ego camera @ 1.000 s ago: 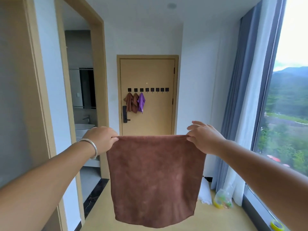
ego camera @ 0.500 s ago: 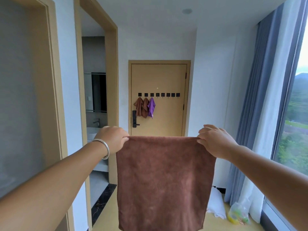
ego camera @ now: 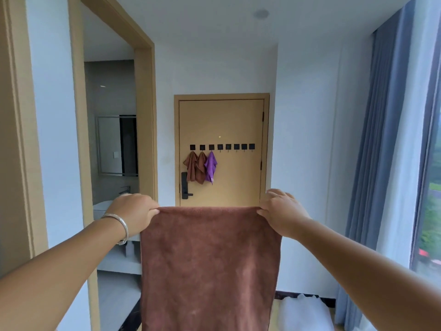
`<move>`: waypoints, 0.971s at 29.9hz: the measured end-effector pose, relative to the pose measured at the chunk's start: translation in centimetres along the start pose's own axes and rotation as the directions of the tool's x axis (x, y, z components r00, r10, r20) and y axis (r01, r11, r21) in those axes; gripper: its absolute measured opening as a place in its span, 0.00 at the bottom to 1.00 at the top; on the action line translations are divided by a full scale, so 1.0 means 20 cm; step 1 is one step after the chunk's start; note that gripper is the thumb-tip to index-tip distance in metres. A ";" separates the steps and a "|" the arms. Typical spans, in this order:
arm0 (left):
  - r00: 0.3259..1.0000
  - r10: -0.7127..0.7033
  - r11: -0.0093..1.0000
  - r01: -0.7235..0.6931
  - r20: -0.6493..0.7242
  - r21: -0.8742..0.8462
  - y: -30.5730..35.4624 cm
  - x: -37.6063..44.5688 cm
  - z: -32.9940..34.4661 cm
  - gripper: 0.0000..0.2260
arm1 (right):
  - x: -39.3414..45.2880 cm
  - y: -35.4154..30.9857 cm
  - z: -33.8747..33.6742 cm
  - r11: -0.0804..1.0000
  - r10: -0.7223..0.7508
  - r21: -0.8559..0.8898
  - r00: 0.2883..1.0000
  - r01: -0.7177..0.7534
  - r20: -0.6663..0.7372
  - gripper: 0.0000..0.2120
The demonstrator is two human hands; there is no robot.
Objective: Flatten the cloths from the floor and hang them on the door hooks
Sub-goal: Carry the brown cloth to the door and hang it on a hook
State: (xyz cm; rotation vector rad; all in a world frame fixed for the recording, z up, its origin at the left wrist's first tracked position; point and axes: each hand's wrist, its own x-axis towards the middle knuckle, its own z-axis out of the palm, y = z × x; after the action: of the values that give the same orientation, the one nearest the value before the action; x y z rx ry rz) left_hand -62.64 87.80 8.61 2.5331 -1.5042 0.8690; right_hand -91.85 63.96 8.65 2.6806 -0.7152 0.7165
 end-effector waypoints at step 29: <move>0.994 0.086 0.996 -0.088 -0.069 -0.030 -0.47 1.92 1.26 0.16 | 1.78 0.52 1.20 0.985 0.159 -0.075 0.984 -0.153 0.076 0.15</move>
State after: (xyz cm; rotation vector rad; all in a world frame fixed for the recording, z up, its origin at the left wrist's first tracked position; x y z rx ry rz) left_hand -30.11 53.92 8.76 2.4063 -1.6048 0.9230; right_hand -61.06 32.31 8.53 2.6256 -0.9617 0.6104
